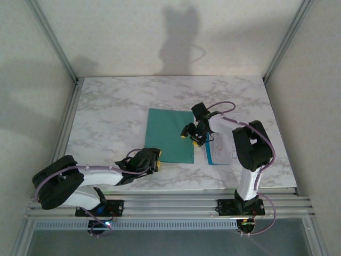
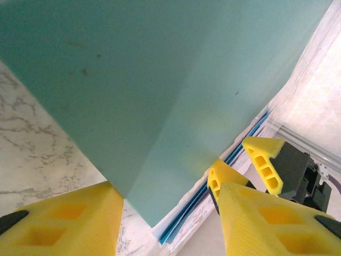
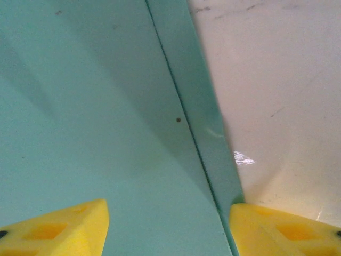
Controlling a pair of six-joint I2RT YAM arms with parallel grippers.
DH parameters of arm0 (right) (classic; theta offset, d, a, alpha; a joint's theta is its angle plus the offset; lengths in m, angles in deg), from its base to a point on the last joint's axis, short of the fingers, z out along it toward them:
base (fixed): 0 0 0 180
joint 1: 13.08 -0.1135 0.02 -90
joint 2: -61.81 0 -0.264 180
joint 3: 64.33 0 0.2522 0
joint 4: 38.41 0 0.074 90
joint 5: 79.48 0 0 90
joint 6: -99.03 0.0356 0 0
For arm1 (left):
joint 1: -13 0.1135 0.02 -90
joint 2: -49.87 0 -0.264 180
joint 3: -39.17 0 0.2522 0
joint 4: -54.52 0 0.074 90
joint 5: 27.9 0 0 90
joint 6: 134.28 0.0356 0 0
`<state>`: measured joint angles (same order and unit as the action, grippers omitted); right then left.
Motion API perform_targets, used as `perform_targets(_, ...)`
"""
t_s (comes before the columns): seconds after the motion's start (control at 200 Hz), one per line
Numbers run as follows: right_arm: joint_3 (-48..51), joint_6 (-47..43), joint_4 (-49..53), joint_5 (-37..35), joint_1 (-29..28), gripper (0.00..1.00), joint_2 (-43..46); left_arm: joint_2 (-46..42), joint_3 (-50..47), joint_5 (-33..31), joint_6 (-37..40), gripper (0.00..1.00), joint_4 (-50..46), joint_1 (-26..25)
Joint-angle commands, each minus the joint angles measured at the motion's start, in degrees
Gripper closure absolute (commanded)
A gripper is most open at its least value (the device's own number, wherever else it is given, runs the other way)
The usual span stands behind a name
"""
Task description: Put the files into the folder
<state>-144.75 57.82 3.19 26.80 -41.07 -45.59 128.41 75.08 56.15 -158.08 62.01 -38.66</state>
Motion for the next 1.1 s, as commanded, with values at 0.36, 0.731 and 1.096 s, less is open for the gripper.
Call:
perform_targets(0.36,1.3,-1.8,3.8,3.7,-0.1,0.36,-5.3,6.4,2.3,0.2,-7.9,0.51,8.2,-0.5)
perform_targets(0.731,1.3,-2.3,3.1,5.1,0.7,0.36,-6.2,10.5,4.7,1.1,-6.5,0.57,12.0,-2.3)
perform_targets(1.096,0.4,-3.8,3.5,5.9,1.8,0.35,-5.2,9.1,5.4,1.1,-5.4,0.78,11.6,-3.2)
